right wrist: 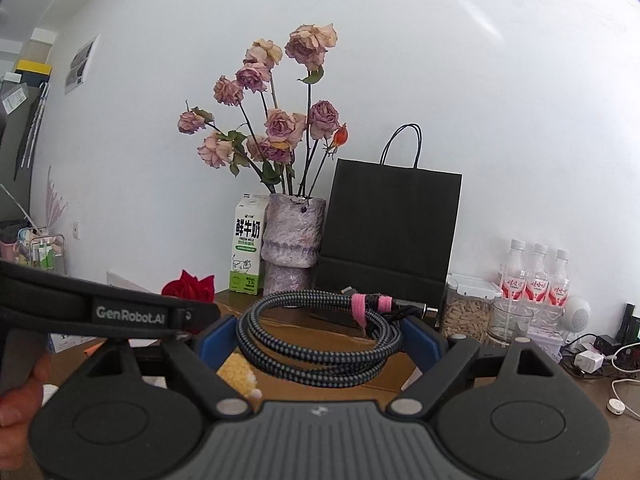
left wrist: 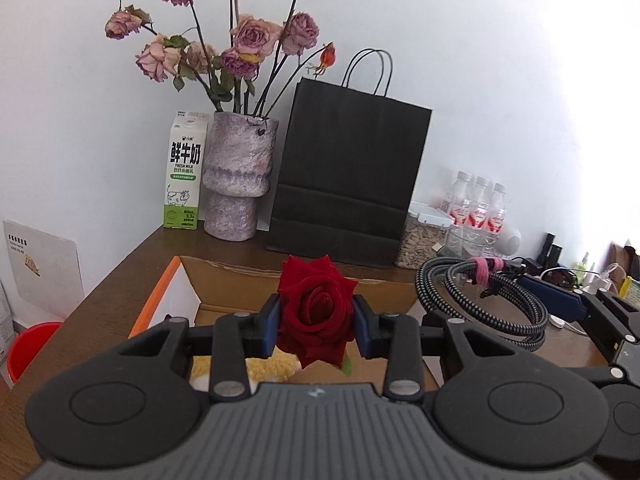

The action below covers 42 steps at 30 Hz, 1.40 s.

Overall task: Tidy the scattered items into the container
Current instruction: 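Lift the rose with the left gripper while the right grasps and lifts the braided cable, then lower the rose and cable into the box and open both grippers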

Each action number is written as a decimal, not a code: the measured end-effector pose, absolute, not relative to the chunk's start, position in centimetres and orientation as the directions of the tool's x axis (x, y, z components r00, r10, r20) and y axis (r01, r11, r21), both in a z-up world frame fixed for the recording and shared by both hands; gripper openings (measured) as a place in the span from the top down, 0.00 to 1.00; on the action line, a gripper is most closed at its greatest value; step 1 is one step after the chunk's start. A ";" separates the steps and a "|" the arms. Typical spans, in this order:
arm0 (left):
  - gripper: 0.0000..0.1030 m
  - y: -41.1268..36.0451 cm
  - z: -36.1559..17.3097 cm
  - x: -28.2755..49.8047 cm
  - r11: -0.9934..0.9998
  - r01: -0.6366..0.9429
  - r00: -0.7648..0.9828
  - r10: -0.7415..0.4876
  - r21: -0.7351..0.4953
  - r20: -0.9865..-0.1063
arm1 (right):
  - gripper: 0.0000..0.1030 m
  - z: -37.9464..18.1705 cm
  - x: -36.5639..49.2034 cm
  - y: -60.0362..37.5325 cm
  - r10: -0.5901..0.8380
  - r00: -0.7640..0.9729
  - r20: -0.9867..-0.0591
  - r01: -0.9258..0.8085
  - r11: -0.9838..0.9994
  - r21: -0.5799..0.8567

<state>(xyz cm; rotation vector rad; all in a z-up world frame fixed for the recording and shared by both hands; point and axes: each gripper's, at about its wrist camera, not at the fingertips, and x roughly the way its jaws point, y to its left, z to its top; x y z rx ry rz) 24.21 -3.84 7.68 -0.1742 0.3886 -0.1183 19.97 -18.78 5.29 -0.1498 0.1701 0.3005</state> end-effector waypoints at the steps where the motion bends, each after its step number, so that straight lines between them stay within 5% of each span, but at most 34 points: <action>1: 0.65 -3.8 7.5 25.2 0.978 0.072 0.915 -0.143 -0.197 -0.378 | 0.15 5.2 21.0 -18.6 0.269 0.943 -0.195 -0.296 0.946 -0.129; 12: 0.65 -3.2 3.5 29.1 0.979 0.032 0.854 -0.131 -0.202 -0.503 | 0.15 1.7 27.9 -18.5 0.316 0.874 -0.368 -0.362 0.930 -0.062; 27: 0.60 -3.5 2.8 28.7 0.984 0.036 0.861 -0.120 -0.176 -0.495 | 0.15 0.9 28.0 -18.6 0.293 0.870 -0.396 -0.345 0.936 -0.065; 30: 0.45 -3.5 3.0 28.4 0.987 0.010 0.871 -0.086 -0.157 -0.483 | 0.13 0.9 28.2 -18.8 0.301 0.863 -0.406 -0.347 0.937 -0.043; 32: 0.12 -3.2 3.3 28.2 0.988 -0.057 0.875 -0.018 -0.141 -0.484 | 0.08 1.0 28.1 -19.2 0.295 0.869 -0.396 -0.334 0.942 -0.030; 34: 0.00 -2.5 3.6 27.9 0.984 -0.093 0.885 0.011 -0.153 -0.465 | 0.00 1.3 27.8 -19.7 0.268 0.890 -0.369 -0.299 0.954 -0.027; 42: 0.00 -2.2 4.4 26.8 0.982 -0.084 0.907 0.006 -0.168 -0.421 | 0.00 1.9 26.8 -19.9 0.286 0.892 -0.350 -0.313 0.950 -0.021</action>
